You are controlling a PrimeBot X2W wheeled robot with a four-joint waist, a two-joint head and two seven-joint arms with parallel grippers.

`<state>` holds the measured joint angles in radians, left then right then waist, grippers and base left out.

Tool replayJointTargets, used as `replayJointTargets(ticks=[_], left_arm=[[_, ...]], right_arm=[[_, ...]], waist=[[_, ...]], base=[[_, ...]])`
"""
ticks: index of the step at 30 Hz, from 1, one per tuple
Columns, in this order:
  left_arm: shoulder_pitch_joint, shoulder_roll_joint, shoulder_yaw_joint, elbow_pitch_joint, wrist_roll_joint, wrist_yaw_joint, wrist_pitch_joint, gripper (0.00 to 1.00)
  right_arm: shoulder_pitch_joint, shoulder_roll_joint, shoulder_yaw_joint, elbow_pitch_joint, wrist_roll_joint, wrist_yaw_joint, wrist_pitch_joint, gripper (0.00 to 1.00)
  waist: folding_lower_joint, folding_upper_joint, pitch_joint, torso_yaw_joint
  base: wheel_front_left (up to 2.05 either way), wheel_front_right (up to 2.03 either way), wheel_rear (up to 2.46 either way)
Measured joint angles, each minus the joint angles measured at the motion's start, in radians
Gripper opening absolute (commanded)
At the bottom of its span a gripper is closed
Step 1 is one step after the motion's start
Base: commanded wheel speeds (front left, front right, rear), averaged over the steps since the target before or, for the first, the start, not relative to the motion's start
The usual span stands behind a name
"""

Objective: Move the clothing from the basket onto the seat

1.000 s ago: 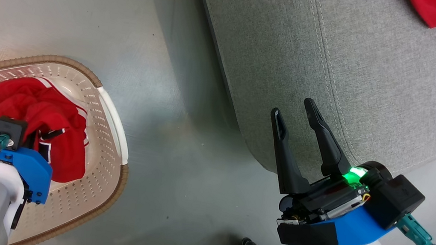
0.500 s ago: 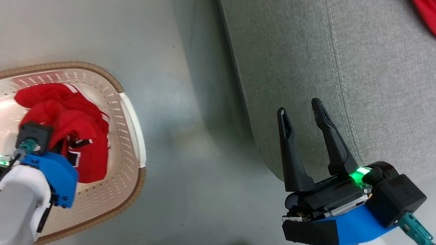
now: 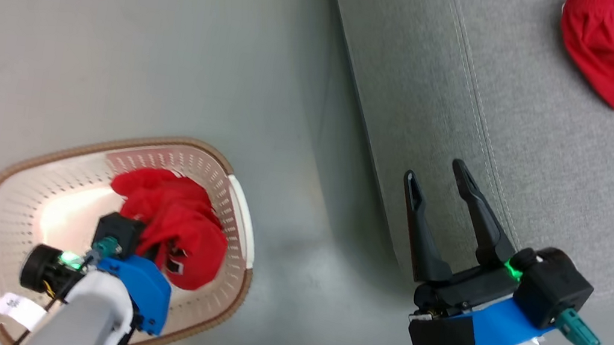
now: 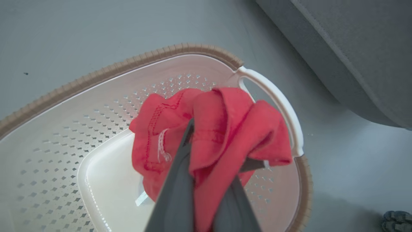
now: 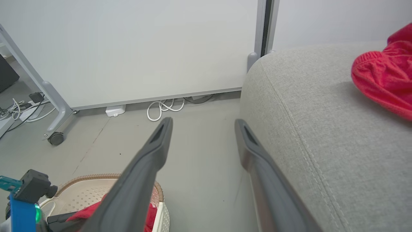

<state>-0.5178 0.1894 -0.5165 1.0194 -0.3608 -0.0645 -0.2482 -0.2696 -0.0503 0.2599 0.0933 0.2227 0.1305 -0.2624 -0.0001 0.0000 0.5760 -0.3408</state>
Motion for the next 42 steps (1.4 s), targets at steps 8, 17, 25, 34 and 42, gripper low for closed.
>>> replayJointTargets(ticks=[8, 17, 25, 34, 42], left_arm=[[0.05, -0.069, 0.001, 0.003, -0.015, -0.022, -0.012, 0.0], [0.141, -0.107, 0.005, -0.087, 0.004, -0.035, -0.013, 0.0], [0.177, -0.125, -0.017, -0.143, 0.031, -0.05, -0.013, 0.0], [0.187, -0.133, -0.078, -0.196, 0.057, -0.06, -0.013, 0.0], [0.138, -0.136, -0.149, -0.261, 0.076, -0.064, -0.013, 0.0]], right_arm=[[0.071, 0.0, -0.051, 0.02, -0.048, 0.0, 0.022, 1.0], [0.174, 0.0, -0.099, -0.002, -0.063, 0.0, 0.069, 1.0], [0.25, 0.0, -0.114, -0.022, -0.061, 0.0, 0.095, 1.0], [0.307, 0.0, -0.117, -0.03, -0.051, 0.0, 0.112, 1.0], [0.342, 0.0, -0.128, -0.041, -0.05, 0.0, 0.122, 1.0]], waist=[[-0.0001, 0.0, -0.15, 0.075], [-0.0002, 0.0, -0.305, 0.177], [-0.0003, 0.0001, -0.426, 0.263], [-0.0002, 0.0, -0.527, 0.324], [-0.0001, 0.0, -0.563, 0.357]], base=[[0.0, 0.0, 0.0], [0.0, 0.0, 0.0], [0.0, 0.0, 0.0], [0.0, 0.0, 0.0], [0.0, 0.0, 0.0]])
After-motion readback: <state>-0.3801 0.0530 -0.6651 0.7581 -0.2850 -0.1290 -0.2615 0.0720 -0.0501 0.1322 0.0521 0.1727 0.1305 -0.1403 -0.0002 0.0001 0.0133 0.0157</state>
